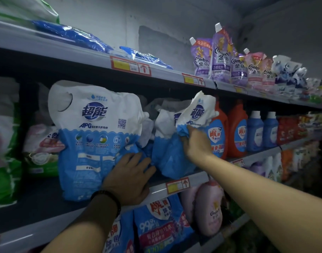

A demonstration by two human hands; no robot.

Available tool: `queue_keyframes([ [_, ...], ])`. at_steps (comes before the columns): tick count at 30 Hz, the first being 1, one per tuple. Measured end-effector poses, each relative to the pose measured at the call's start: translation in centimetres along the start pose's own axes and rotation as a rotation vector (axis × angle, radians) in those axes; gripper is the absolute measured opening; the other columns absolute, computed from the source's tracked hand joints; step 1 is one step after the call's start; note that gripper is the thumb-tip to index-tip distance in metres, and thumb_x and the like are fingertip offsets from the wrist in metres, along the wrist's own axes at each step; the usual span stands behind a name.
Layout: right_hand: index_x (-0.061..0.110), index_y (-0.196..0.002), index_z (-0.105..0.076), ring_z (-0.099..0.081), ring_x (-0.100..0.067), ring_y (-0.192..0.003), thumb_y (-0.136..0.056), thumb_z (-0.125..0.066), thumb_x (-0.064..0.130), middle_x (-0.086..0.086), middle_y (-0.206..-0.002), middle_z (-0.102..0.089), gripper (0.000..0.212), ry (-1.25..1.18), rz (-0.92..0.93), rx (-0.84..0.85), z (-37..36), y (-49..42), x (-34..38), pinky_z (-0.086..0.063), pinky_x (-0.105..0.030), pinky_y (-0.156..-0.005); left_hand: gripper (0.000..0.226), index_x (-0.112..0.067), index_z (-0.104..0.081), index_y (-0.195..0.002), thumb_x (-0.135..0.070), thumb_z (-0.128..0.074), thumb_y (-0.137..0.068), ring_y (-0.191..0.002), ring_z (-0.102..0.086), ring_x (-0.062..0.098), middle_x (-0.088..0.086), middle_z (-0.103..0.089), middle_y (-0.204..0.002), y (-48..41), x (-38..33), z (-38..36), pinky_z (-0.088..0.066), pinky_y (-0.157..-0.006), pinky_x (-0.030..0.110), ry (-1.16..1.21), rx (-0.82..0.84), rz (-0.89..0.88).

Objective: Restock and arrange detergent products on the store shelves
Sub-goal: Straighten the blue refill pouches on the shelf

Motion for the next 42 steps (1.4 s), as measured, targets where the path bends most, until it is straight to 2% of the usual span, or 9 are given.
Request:
queue_keyframes([
  [6, 0.023, -0.114, -0.073, -0.074, -0.019, -0.1, -0.095, -0.073, 0.03, 0.001, -0.106, -0.078, 0.019, -0.351, 0.083, 0.139, 3.5, -0.7, 0.2, -0.06, -0.044, -0.091, 0.058, -0.013, -0.064, -0.125, -0.053, -0.058, -0.082, -0.108, -0.062, 0.038, 0.013, -0.065, -0.126, -0.1, 0.1, 0.2, -0.048, -0.092, 0.05, 0.005, 0.051, 0.038],
  [10, 0.01, -0.117, -0.072, -0.074, -0.013, -0.105, -0.096, -0.072, 0.006, 0.0, -0.111, -0.079, 0.022, -0.67, 0.062, 0.302, 4.0, -1.1, -0.3, -0.061, -0.031, -0.093, 0.052, -0.014, -0.058, -0.126, -0.045, -0.06, -0.085, -0.103, -0.064, 0.036, 0.012, -0.065, -0.124, -0.3, 0.0, 0.5, -0.052, -0.088, 0.048, 0.004, -0.023, 0.052],
  [16, 0.014, -0.123, -0.066, -0.066, -0.036, -0.115, -0.104, -0.061, 0.033, -0.011, -0.122, -0.071, 0.028, -0.342, -0.227, 0.228, 1.3, -2.8, -3.1, -0.053, -0.044, -0.101, 0.061, -0.02, -0.058, -0.141, -0.048, -0.061, -0.087, -0.11, -0.066, 0.036, 0.014, -0.061, -0.142, -0.1, 0.3, 0.1, -0.053, -0.091, 0.048, -0.033, 0.025, 0.052],
  [21, 0.014, -0.123, -0.063, -0.057, -0.038, -0.13, -0.102, -0.052, 0.012, -0.02, -0.138, -0.061, 0.023, 0.048, -0.306, 0.385, -1.7, -2.8, -4.1, -0.047, -0.034, -0.099, 0.071, -0.021, -0.045, -0.156, -0.05, -0.057, -0.092, -0.117, -0.061, 0.04, 0.016, -0.044, -0.161, -0.3, 0.2, -0.7, -0.049, -0.091, 0.051, -0.096, 0.036, 0.008],
  [25, 0.013, -0.105, -0.051, -0.061, -0.036, -0.119, -0.105, -0.044, 0.019, -0.024, -0.139, -0.061, 0.009, -0.282, -0.517, 0.298, -3.2, -2.7, -6.7, -0.048, -0.037, -0.097, 0.071, -0.027, -0.043, -0.157, -0.054, -0.057, -0.093, -0.118, -0.059, 0.044, 0.014, -0.042, -0.163, -0.4, -0.1, -1.5, -0.044, -0.093, 0.053, -0.14, 0.012, -0.03],
  [29, 0.017, -0.107, -0.072, -0.071, -0.032, -0.096, -0.091, -0.052, 0.052, -0.009, -0.105, -0.078, 0.043, -0.653, -0.668, 0.195, -3.2, -0.6, -7.1, -0.055, -0.042, -0.093, 0.071, -0.031, -0.036, -0.16, -0.052, -0.054, -0.095, -0.119, -0.058, 0.044, 0.012, -0.04, -0.165, -0.6, 0.0, -1.3, -0.043, -0.091, 0.055, -0.121, 0.024, -0.015],
  [34, 0.015, -0.141, -0.041, -0.05, -0.044, -0.125, -0.075, -0.065, 0.06, -0.02, -0.141, -0.044, 0.084, -0.17, -0.559, 0.187, -1.0, 2.4, -5.8, -0.047, -0.05, -0.102, 0.068, -0.034, -0.034, -0.161, -0.059, -0.039, -0.097, -0.12, -0.053, 0.042, 0.012, -0.045, -0.161, -0.8, -0.5, -0.9, -0.035, -0.094, 0.056, -0.086, 0.112, 0.051],
  [36, 0.015, -0.143, -0.035, -0.038, -0.046, -0.135, -0.081, -0.066, 0.057, -0.022, -0.144, -0.034, 0.081, 0.068, -0.468, 0.208, -0.7, 3.9, -4.9, -0.042, -0.055, -0.108, 0.069, -0.035, -0.034, -0.161, -0.065, -0.031, -0.099, -0.124, -0.05, 0.044, 0.013, -0.048, -0.159, -1.1, -1.0, -0.7, -0.034, -0.098, 0.059, -0.047, 0.156, 0.103],
  [42, 0.019, -0.146, -0.037, -0.041, -0.045, -0.131, -0.088, -0.068, 0.058, -0.023, -0.14, -0.041, 0.076, 0.07, -0.342, 0.285, -2.2, 5.0, -4.0, -0.044, -0.045, -0.101, 0.068, -0.039, -0.015, -0.164, -0.068, -0.021, -0.103, -0.145, -0.035, 0.039, 0.013, -0.022, -0.171, -3.2, -2.3, -0.3, -0.011, -0.116, 0.069, -0.003, 0.263, 0.245],
])
Point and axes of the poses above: each hand's wrist, its own y-axis away from the middle knuckle, its own z-axis out of the back of the hand, x = y × z, the point moved 6 cm from there along -y, towards the middle knuckle
